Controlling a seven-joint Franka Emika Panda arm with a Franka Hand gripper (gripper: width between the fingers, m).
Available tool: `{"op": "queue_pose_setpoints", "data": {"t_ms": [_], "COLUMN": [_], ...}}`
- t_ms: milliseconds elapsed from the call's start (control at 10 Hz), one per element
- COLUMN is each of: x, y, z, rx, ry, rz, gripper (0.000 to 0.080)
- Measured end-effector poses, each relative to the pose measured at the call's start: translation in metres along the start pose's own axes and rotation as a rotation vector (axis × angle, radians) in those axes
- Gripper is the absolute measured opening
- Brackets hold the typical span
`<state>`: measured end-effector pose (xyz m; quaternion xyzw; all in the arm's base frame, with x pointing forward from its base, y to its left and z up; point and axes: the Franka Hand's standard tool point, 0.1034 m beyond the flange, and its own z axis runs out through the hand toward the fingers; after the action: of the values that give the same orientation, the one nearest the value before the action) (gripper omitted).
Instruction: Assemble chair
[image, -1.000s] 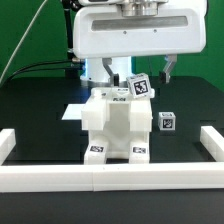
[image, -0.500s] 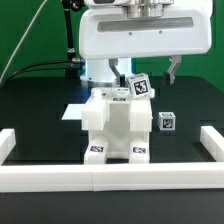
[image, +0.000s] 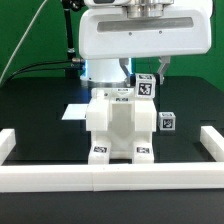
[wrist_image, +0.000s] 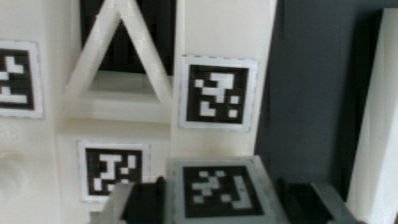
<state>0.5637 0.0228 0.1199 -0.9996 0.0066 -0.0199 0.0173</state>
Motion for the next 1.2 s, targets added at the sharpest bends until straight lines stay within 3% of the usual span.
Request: {"op": "queue_pose_setpoints", "data": {"t_ms": [600,900,1200], "x": [0.0000,0.0038,0.0072], "y": [0.0000,0.0020,0.0012], "z": [0.0002,0.0006,0.0008], "rx": [0.000,0.003,0.023], "ry": [0.000,0.023,0.041], "rz": [0.024,0.288,0.596], "gripper": [0.0287,0.0287,0.0287]}}
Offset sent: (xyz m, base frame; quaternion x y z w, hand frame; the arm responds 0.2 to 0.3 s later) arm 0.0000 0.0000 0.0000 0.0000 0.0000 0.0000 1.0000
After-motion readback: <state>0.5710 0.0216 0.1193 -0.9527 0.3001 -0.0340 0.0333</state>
